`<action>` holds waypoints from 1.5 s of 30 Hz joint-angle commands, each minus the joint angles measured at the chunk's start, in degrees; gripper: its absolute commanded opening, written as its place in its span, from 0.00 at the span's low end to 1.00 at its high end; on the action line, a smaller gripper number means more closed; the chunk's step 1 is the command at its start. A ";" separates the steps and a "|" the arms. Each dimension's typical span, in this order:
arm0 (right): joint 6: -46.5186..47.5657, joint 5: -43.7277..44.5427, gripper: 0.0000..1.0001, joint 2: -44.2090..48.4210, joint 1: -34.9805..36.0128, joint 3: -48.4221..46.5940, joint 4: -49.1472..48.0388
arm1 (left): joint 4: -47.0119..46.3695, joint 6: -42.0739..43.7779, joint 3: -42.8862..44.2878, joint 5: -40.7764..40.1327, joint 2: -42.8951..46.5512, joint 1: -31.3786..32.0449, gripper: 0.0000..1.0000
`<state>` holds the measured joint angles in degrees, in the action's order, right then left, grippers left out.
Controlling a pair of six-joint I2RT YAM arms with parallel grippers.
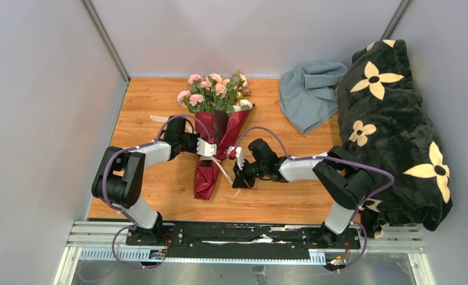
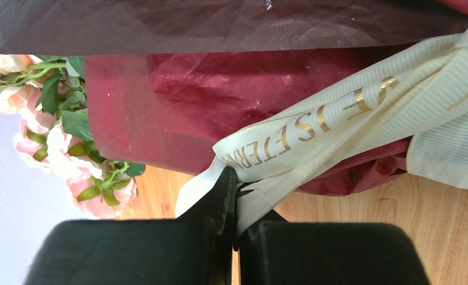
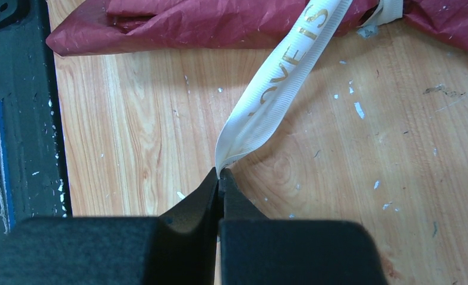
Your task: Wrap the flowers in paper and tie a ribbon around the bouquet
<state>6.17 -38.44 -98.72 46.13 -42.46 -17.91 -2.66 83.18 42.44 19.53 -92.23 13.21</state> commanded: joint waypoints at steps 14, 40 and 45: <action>-2.60 0.60 0.00 1.16 0.81 7.12 7.04 | -0.85 1.44 -0.04 -0.50 -0.53 -0.73 0.00; -15.16 0.52 0.49 13.27 -10.75 -2.64 0.74 | 34.93 -25.23 -0.15 4.88 31.73 -0.47 0.34; -20.83 9.49 0.48 9.92 -10.97 -4.55 0.84 | 27.03 -28.75 -5.71 2.73 33.87 -0.24 0.35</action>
<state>-8.12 -35.86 -85.95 35.59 -44.40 -16.12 27.88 57.91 40.91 22.55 -60.34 12.86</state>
